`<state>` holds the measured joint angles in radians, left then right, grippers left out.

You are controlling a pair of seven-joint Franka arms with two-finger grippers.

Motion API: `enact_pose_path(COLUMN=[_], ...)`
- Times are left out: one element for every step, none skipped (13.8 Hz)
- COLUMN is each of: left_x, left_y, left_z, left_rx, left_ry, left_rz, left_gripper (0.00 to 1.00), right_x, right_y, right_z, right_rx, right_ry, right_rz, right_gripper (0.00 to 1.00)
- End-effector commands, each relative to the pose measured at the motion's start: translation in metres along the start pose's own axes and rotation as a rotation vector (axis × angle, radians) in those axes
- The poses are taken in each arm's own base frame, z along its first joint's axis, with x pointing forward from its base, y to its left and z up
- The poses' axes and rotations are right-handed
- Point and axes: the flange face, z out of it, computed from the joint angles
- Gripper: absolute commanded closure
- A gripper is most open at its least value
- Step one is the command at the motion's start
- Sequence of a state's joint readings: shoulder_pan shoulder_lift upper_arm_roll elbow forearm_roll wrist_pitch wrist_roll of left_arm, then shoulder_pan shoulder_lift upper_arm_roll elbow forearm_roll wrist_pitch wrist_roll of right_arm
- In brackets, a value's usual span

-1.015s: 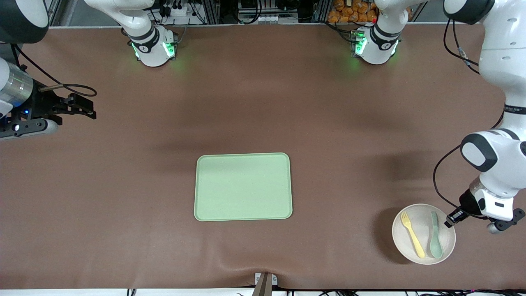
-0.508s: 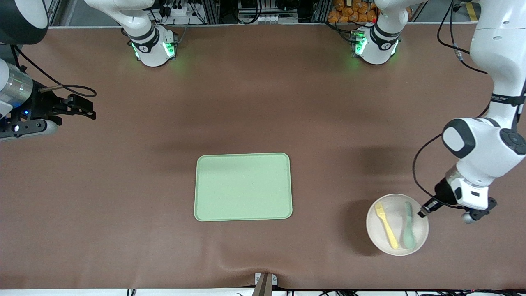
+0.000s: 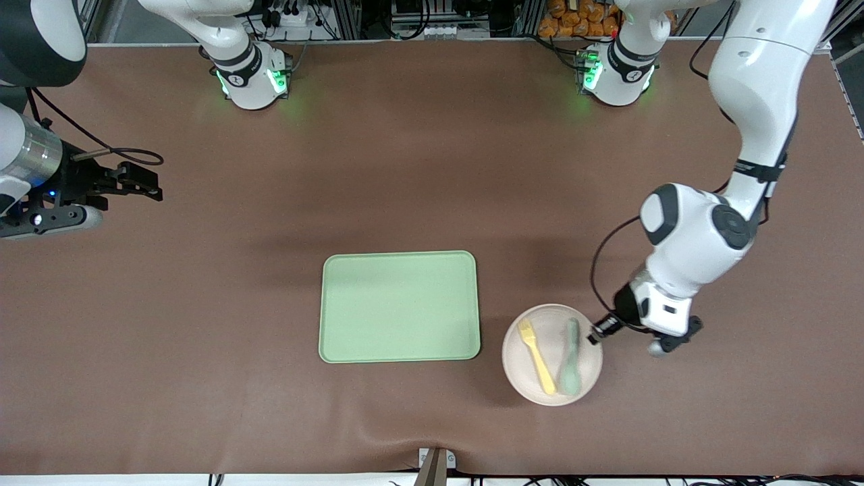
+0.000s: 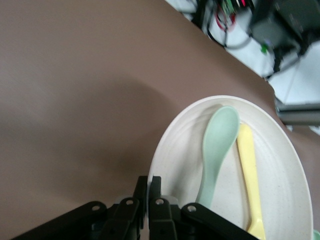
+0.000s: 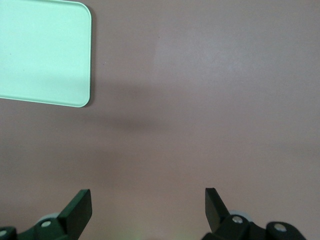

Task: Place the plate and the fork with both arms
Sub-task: 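Slide the white plate with the left gripper onto the green tray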

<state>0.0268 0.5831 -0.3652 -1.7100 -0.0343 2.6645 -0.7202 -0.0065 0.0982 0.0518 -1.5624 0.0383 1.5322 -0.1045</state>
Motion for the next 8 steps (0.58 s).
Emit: enact_pose_path(left_x=[-0.024,-0.035,-0.048,-0.061,-0.072,-0.082,-0.091,-0.101], left_y=[0.036,0.046,0.057,0.066,0.075,0.083,0.094,0.102], left_z=[0.030,0.043,0.056,0.064,0.068,0.073,0.076,0.082], left_rx=[0.030,0.046,0.060,0.070,0.076,0.079,0.073,0.072], left_ry=[0.031,0.042,0.048,0.054,0.063,0.069,0.074,0.075], left_rz=[0.004,0.008,0.017,0.026,0.031,0.034,0.038,0.044], left_gripper=[1.00,1.00,1.00,1.00,1.00,1.00,1.00,1.00], right_x=[0.004,0.006,0.009,0.010,0.012,0.014,0.015,0.017], right_y=[0.000,-0.001,0.000,-0.001,-0.006,-0.008,-0.010,-0.008], right_z=[0.001,0.003,0.005,0.006,0.007,0.008,0.009,0.011], right_rx=[-0.005,-0.005,-0.004,-0.006,-0.005,-0.007,-0.008,-0.020], right_ry=[0.007,0.010,0.013,0.016,0.019,0.020,0.027,0.030], right_rz=[0.000,-0.002,-0.001,0.000,0.003,0.022,0.033,0.037], right_gripper=[0.00,0.00,0.00,0.00,0.00,0.00,0.00,0.00])
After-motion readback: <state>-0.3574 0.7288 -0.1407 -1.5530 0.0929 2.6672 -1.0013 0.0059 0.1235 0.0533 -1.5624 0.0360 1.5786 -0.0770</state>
